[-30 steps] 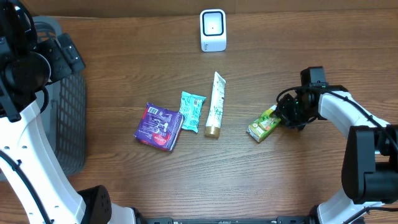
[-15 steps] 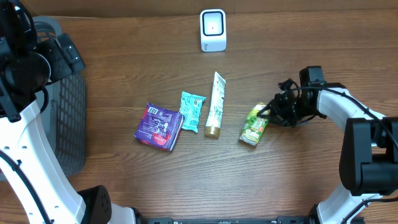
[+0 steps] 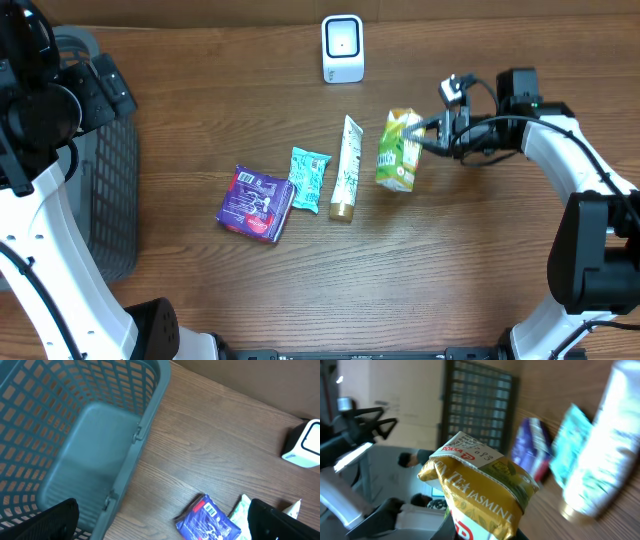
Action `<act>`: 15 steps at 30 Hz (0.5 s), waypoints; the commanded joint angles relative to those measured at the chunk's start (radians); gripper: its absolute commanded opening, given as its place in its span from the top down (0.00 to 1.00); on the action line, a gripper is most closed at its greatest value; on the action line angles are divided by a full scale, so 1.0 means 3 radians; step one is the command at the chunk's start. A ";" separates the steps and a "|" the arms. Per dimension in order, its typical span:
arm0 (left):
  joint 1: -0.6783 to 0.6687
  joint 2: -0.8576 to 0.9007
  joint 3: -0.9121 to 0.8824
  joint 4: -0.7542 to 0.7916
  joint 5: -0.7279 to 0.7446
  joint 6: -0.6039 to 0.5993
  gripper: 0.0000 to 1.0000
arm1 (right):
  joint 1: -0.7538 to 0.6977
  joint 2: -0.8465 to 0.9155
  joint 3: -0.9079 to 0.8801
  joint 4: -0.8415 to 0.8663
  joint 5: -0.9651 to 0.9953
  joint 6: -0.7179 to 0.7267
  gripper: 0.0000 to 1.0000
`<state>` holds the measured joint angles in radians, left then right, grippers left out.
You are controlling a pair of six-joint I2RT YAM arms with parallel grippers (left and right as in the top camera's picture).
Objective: Scan the item barcode
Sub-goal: 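Lift the tea box and hold its barcode under the white scanner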
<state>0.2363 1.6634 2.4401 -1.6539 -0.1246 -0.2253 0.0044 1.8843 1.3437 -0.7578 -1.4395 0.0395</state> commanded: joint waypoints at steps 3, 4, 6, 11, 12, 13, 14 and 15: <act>-0.0004 0.0003 -0.0010 0.0004 -0.0019 0.0028 0.01 | 0.0169 -0.0058 0.0615 0.0013 -0.0436 0.0348 0.91; -0.0004 0.0003 -0.0010 0.0004 -0.0019 0.0028 0.00 | 0.0201 -0.0060 0.0738 0.0014 -0.0436 0.0407 0.91; -0.0004 0.0003 -0.0010 0.0004 -0.0019 0.0028 0.00 | 0.0272 -0.0064 0.1012 0.0014 -0.0436 0.0514 0.91; -0.0004 0.0003 -0.0010 0.0004 -0.0019 0.0028 0.00 | 0.0413 -0.0065 0.1616 0.0032 -0.0418 0.0676 0.91; -0.0004 0.0003 -0.0010 0.0004 -0.0019 0.0028 0.01 | 0.0434 -0.0065 0.1696 0.0056 -0.0416 0.0698 0.92; -0.0004 0.0001 -0.0010 0.0004 -0.0019 0.0028 0.00 | 0.0456 -0.0065 0.1774 0.0099 -0.0370 0.0767 0.92; -0.0004 0.0003 -0.0010 0.0004 -0.0019 0.0028 0.00 | 0.0473 -0.0065 0.1826 0.0111 -0.0282 0.0835 0.92; -0.0004 0.0003 -0.0010 0.0004 -0.0019 0.0028 0.00 | 0.0493 -0.0065 0.1867 0.0118 -0.0174 0.0886 0.92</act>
<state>0.2363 1.6634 2.4401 -1.6535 -0.1246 -0.2253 0.1410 1.8843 1.8450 -0.7288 -1.4952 0.2298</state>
